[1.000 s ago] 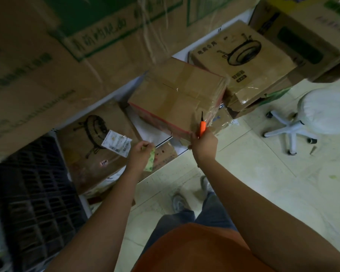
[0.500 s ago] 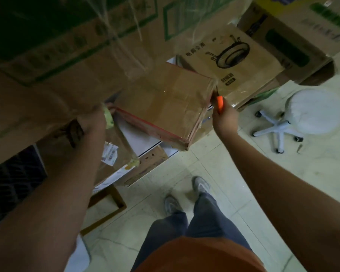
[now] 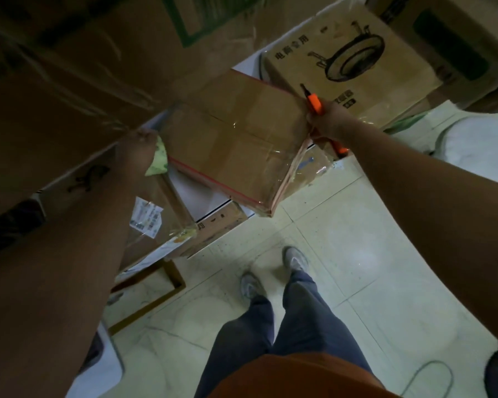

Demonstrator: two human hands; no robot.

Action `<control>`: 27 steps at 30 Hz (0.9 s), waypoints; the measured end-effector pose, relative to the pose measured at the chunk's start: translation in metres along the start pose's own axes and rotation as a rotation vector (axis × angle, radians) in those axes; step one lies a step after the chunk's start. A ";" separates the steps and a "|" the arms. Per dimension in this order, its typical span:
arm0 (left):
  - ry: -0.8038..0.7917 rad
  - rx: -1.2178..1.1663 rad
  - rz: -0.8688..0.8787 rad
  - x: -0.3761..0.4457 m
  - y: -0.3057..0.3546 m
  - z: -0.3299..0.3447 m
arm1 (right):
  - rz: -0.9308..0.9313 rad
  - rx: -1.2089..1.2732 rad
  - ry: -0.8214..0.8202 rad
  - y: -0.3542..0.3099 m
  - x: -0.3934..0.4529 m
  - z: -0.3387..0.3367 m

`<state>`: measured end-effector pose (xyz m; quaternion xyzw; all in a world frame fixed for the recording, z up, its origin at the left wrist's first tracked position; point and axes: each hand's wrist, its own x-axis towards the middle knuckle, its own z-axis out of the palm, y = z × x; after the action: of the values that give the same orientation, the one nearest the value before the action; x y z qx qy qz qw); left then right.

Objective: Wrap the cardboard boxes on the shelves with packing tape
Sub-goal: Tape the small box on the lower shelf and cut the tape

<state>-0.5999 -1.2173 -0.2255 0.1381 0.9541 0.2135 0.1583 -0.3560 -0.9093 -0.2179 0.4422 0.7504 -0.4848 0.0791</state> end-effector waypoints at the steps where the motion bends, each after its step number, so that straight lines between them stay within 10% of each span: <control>1: 0.006 0.004 0.032 -0.005 -0.001 0.002 | 0.010 0.033 -0.031 -0.003 -0.002 -0.002; 14: 0.105 -0.188 -0.112 -0.124 -0.008 -0.015 | 0.028 0.139 0.197 -0.020 -0.059 0.013; 19: 0.201 -0.357 -0.101 -0.184 0.004 -0.011 | -0.272 0.002 0.222 -0.075 -0.063 -0.012; 27: -0.132 -0.509 -0.025 -0.216 0.000 0.018 | -0.290 -0.189 0.540 -0.085 -0.079 0.008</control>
<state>-0.3966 -1.2824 -0.1879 0.0957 0.8588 0.4353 0.2525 -0.3742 -0.9732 -0.1231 0.4342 0.8412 -0.2842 -0.1520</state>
